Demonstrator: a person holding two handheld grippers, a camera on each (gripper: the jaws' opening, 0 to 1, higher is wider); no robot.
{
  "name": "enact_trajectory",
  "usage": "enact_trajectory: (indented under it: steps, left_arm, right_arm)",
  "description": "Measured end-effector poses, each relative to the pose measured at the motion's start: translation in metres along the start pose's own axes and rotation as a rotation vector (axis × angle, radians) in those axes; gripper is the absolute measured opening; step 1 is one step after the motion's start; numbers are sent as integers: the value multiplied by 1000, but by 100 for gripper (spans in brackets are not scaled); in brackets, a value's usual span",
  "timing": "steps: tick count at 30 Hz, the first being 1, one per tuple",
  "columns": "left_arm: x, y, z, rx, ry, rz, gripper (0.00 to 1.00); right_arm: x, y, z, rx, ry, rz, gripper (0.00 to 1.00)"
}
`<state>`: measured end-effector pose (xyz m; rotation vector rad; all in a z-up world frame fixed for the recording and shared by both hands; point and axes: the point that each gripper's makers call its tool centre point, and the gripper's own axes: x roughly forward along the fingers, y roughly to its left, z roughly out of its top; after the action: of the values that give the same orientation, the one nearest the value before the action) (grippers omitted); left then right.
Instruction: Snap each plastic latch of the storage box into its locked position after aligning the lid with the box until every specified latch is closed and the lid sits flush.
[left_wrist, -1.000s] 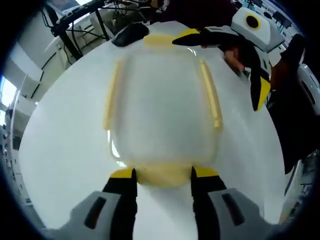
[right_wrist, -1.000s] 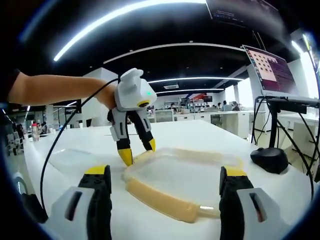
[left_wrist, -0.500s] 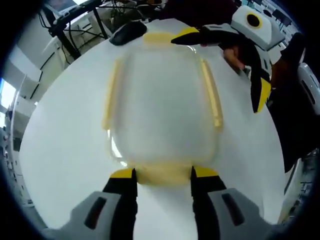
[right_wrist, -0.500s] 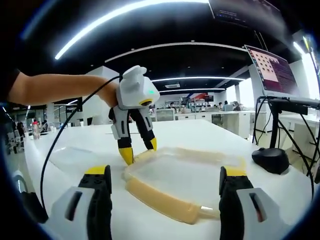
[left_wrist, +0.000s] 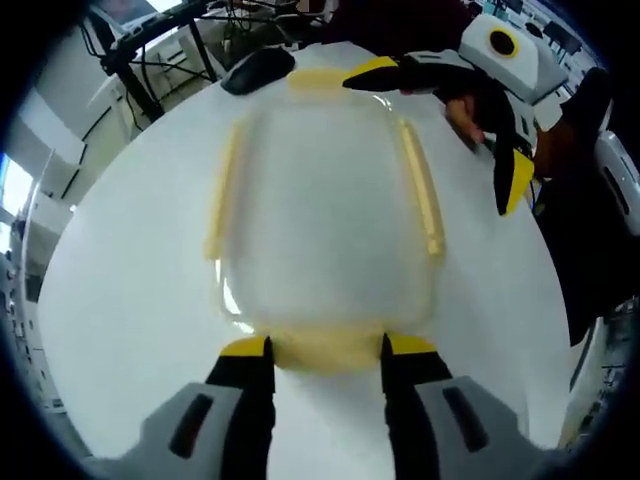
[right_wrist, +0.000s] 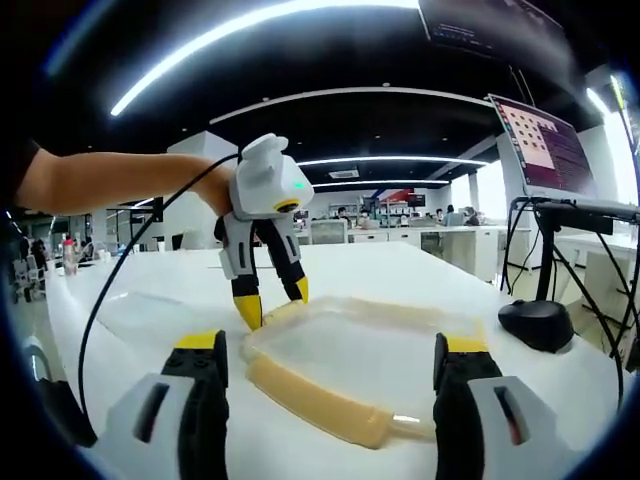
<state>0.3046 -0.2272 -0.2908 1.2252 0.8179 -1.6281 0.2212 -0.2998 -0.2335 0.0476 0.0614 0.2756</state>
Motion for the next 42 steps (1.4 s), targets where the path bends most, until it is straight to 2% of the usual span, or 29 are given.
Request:
enact_trajectory:
  steps: [3,11,19,24,35,39,42]
  left_arm:
    - [0,0,0,1,2,-1,41]
    - [0,1,0,-2,-24,-1,40]
    - [1,-1,2,-1,-55,-3,41]
    - [1,-2,3,1,-58,-4,41]
    - [1,-4,4,-3,-59,-5,41]
    - [1,-4,3,-5,-65,-4,41]
    - [0,-3,3,-6,-72,-4,41]
  right_arm:
    - [-2,1,4,-3,-16,0,86]
    - [-6,-4,4,-57,9,-26,86]
    - [-15,7,10,-111,-3,11,85]
    - [-22,3,7,-153,9,-6,83]
    - [-34,-6,24,-238,12,11,75]
    - [-36,-16,22,-372,82,11,69]
    - [-36,-20,22,-409,102,22,65]
